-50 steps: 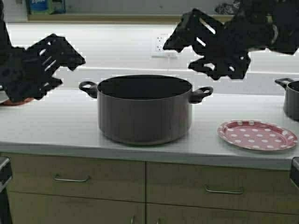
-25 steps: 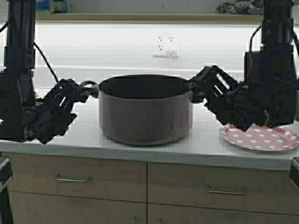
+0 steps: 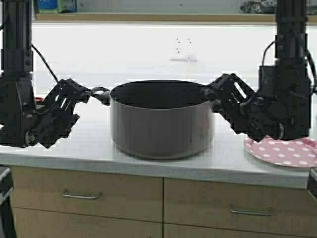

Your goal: Open the cabinet, put the pot inside, then close it

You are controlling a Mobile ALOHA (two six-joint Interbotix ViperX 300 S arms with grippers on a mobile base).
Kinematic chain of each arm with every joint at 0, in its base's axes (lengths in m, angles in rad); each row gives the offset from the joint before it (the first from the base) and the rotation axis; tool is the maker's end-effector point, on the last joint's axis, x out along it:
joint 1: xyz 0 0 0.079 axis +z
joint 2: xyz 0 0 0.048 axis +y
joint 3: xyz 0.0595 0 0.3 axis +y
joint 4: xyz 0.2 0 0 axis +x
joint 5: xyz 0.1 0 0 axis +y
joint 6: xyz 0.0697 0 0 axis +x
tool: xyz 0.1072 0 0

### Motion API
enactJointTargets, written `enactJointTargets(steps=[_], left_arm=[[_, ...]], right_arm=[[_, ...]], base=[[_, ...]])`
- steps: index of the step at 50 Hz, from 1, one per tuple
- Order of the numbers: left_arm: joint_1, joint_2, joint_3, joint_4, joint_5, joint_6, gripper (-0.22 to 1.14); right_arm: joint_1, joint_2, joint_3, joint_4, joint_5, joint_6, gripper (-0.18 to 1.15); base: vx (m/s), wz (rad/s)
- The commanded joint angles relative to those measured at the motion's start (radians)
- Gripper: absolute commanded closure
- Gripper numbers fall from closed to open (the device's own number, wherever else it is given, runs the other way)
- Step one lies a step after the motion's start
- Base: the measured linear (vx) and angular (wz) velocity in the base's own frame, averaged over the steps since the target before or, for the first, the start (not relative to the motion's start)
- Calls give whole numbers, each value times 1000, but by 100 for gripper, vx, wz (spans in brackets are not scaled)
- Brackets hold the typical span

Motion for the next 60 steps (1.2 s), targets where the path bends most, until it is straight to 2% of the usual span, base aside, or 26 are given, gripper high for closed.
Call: enactJointTargets(steps=[1, 11, 18, 25, 37, 47, 60], left_arm=[[-2, -38, 8, -5, -6, 3, -10], [0, -32, 9, -55, -8, 3, -10], [21, -20, -34, -94, 2, -5, -10], [63, 3, -114, -26, 38, -25, -9], [110, 64, -270, 11, 112, -64, -9], [144, 109, -407, 89, 181, -86, -9], [146, 155, -443, 89, 210, -81, -9]], right_arm=[[-2, -14, 41, 37, -25, 2, -3], [-8, 0, 51, 67, -34, 5, -3], [-38, 57, 11, 130, -34, 6, -3], [-83, 132, -75, 106, -32, 31, -3], [-172, 219, -245, 9, -34, 114, -3], [-227, 250, -360, -74, -25, 127, -3], [-288, 305, -451, -103, -11, 175, -3]], base=[[17, 1], [18, 0], [13, -7], [7, -4], [1, -1], [0, 0], [0, 1]])
